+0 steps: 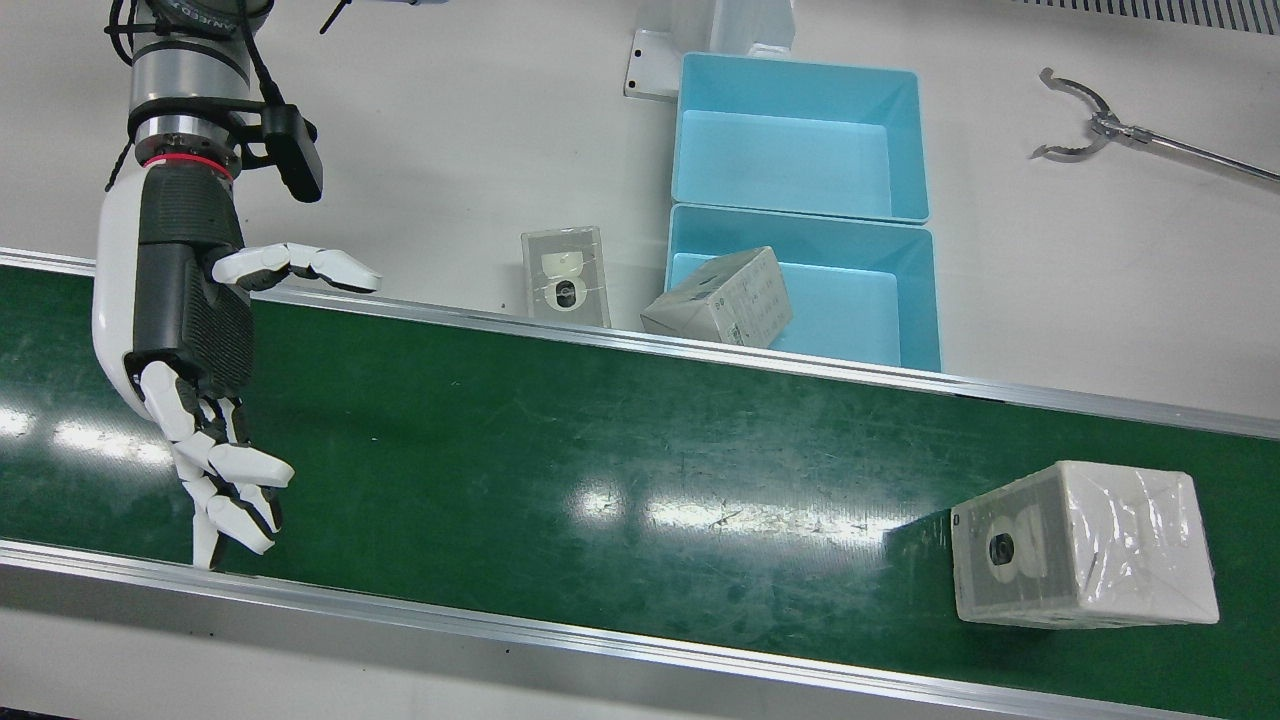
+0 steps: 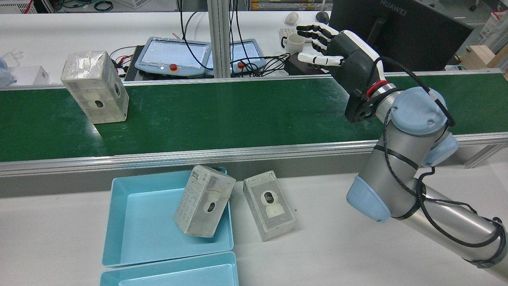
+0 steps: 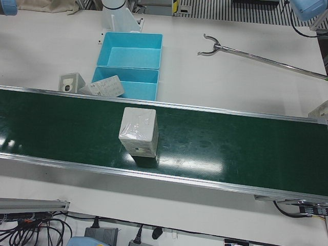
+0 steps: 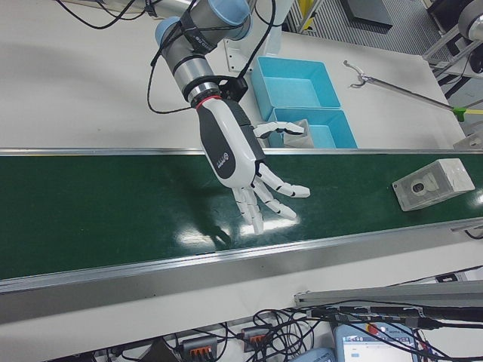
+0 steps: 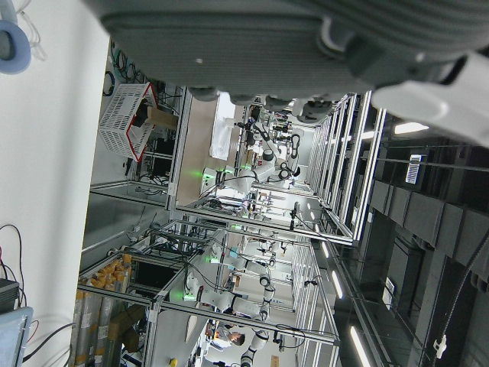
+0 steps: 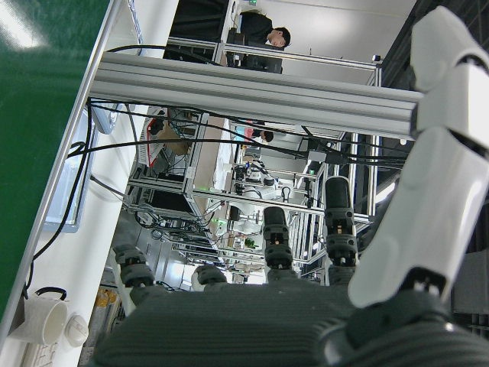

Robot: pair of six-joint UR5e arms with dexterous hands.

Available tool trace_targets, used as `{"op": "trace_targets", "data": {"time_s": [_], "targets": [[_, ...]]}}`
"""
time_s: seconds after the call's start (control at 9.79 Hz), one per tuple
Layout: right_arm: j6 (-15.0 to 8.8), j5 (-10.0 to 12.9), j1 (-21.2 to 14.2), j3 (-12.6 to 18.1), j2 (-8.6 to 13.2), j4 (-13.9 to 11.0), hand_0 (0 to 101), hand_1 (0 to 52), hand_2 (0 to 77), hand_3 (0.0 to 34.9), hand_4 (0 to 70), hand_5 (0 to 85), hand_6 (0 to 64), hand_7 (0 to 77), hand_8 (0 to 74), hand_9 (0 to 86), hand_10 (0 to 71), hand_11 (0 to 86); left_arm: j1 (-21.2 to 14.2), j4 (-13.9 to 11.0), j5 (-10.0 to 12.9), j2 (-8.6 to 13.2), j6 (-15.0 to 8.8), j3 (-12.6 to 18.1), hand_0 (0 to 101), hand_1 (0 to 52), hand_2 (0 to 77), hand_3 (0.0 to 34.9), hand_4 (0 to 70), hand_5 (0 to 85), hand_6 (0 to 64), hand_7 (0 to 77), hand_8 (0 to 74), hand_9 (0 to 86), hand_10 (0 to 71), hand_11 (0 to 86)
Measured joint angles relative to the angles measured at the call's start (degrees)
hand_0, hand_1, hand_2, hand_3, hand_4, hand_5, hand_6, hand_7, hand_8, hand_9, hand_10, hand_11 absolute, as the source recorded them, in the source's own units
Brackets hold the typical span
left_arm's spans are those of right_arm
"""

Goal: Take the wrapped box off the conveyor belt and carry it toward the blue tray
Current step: 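Hold the right hand in place as the wrapped box approaches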

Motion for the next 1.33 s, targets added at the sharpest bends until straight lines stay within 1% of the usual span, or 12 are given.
{"op": "trace_targets", "data": {"time_s": [0.1,0.51,0.61,1.02,1.33], "targets": [[0.0,-0.1,0.0,0.0,-0.1,0.0,40,9.8,21.3,30.1,17.5,24.5,0.0,17.5,0.0,1.6,6.5,9.8,0.0,0.0,0.0,0.0,0.0,0.0,0,0.0,1.1,0.0,0.0,0.5,0.0,0.5,0.0,0.5,0.5,0.0],[0.1,-0.2,0.3,-0.1,-0.3,0.1,40,9.8,21.3,30.1,16.9,24.5,0.0,18.0,0.0,1.6,6.5,9.8,0.0,0.0,0.0,0.0,0.0,0.0,0,0.0,0.5,0.0,0.0,0.5,0.0,0.5,0.5,0.0,0.5,0.0],[0.1,-0.2,0.1,-0.2,-0.3,0.1,40,9.8,21.3,30.1,16.9,24.5,0.0,16.9,0.0,1.6,6.5,9.8,0.0,0.0,0.0,0.0,0.0,0.0,0,0.0,1.1,0.0,0.0,0.5,0.0,0.5,0.5,0.0,0.5,0.0],[0.2,-0.2,-0.2,0.1,-1.3,0.1,40,9.8,21.3,30.0,16.9,25.1,0.0,16.9,0.0,1.6,6.5,9.8,0.0,0.0,0.0,0.0,0.0,0.0,0,0.0,1.1,0.0,0.0,0.5,0.0,0.5,0.5,0.5,0.0,0.0],[0.3,-0.3,0.2,-0.2,-1.3,0.1,40,9.8,21.3,30.0,16.9,25.1,0.0,16.9,0.0,1.6,6.5,9.8,0.0,0.0,0.0,0.0,0.0,0.0,0,0.0,1.1,0.0,0.0,0.5,0.0,0.5,0.5,0.5,0.5,0.0]]}}
